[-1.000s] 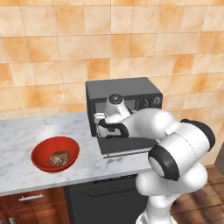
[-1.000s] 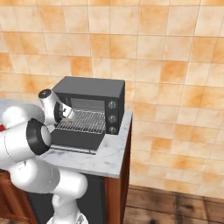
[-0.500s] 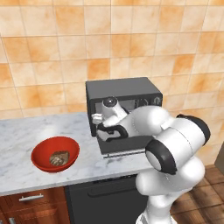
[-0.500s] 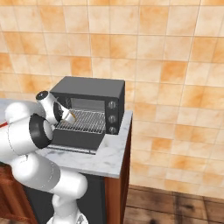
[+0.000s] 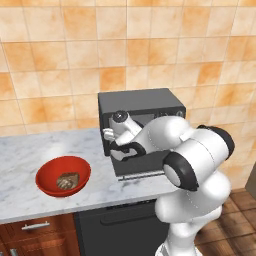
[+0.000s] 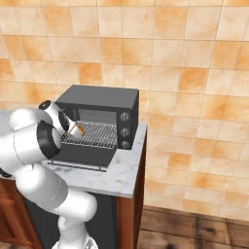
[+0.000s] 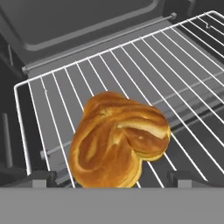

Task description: Pick up the heated bread from the toaster oven and place it in the bowl. Then move the bread bowl to the dining counter.

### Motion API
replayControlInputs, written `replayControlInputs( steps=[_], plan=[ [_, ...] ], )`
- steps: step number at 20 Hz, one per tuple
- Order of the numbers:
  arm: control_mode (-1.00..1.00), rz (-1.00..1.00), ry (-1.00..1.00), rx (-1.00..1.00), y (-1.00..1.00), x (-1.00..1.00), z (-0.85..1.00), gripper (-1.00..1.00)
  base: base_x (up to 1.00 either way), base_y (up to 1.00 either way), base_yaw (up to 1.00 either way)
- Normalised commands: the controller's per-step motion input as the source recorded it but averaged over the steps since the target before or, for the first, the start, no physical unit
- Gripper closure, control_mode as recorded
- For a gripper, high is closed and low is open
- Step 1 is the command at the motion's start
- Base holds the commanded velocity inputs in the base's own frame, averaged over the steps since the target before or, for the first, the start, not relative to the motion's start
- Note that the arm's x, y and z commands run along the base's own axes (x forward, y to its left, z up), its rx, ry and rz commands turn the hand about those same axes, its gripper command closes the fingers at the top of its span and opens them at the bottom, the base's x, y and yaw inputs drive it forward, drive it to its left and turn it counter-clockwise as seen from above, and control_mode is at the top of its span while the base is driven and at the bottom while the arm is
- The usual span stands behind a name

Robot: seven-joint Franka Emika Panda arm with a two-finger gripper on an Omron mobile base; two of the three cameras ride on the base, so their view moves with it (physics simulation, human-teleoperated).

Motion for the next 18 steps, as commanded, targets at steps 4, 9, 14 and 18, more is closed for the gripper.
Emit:
replayControlInputs(
  steps=[4,9,14,18],
  plan=[
    [-1.00,-0.04,0.00,0.00,0.00,0.27,-0.09,-1.00,0.00,0.00,0.00],
    [-1.00,-0.03,0.00,0.00,0.00,0.16,-0.17,-1.00,0.00,0.00,0.00],
    [-1.00,-0.02,0.00,0.00,0.00,0.07,-0.12,1.00,0.00,0.00,0.00],
    [-1.00,0.00,0.00,0.00,0.00,-0.01,0.00,1.00,0.00,0.00,0.00]
  ],
)
